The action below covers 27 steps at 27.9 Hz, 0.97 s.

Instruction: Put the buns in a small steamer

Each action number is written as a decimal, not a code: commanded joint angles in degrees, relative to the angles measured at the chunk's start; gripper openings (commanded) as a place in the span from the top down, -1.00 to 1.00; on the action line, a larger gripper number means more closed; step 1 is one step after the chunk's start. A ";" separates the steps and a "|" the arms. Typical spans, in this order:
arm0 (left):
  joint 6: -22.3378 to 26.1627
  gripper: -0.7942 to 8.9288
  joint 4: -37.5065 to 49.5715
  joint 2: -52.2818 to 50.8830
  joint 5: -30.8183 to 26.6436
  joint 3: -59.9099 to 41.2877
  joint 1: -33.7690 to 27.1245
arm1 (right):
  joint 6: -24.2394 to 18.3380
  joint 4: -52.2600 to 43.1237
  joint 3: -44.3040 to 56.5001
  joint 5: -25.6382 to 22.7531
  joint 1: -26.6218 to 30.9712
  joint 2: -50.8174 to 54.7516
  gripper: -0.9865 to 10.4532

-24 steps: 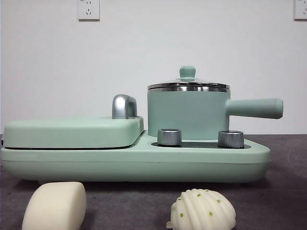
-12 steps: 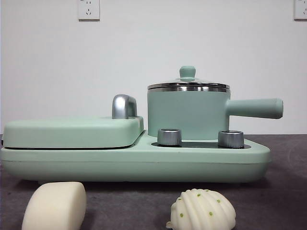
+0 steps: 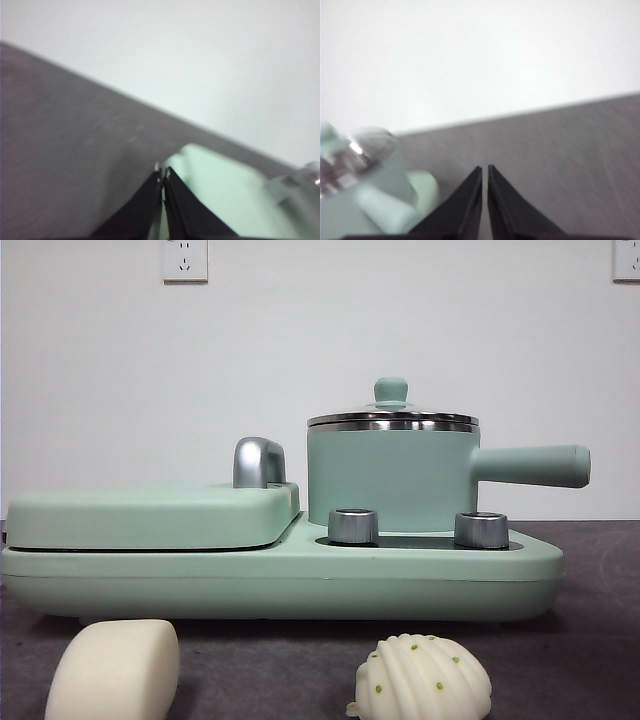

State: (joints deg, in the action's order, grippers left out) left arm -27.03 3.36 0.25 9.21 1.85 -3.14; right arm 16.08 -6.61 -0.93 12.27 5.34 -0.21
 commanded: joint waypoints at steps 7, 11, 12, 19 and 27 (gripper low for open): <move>-4.98 0.82 7.91 0.68 0.94 4.46 0.15 | 6.01 0.76 -9.20 1.22 0.02 -0.74 0.80; -2.12 0.82 5.01 3.43 0.94 10.49 0.15 | 5.35 1.25 -15.21 1.38 0.02 -4.33 0.80; -1.36 0.82 4.02 4.33 0.94 12.00 0.15 | 5.35 1.55 -16.70 1.49 0.02 -5.46 0.80; 5.33 0.82 -5.20 13.81 1.18 25.66 0.15 | -0.74 7.30 -29.33 6.03 0.02 -16.63 0.80; 12.15 0.82 -15.37 26.80 7.34 39.63 0.15 | -8.28 13.42 -40.06 13.68 -1.05 -29.18 0.80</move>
State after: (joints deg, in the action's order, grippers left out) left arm -17.47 -11.53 26.15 15.73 40.23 -3.09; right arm 10.28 6.83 -40.07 25.61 4.49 -28.69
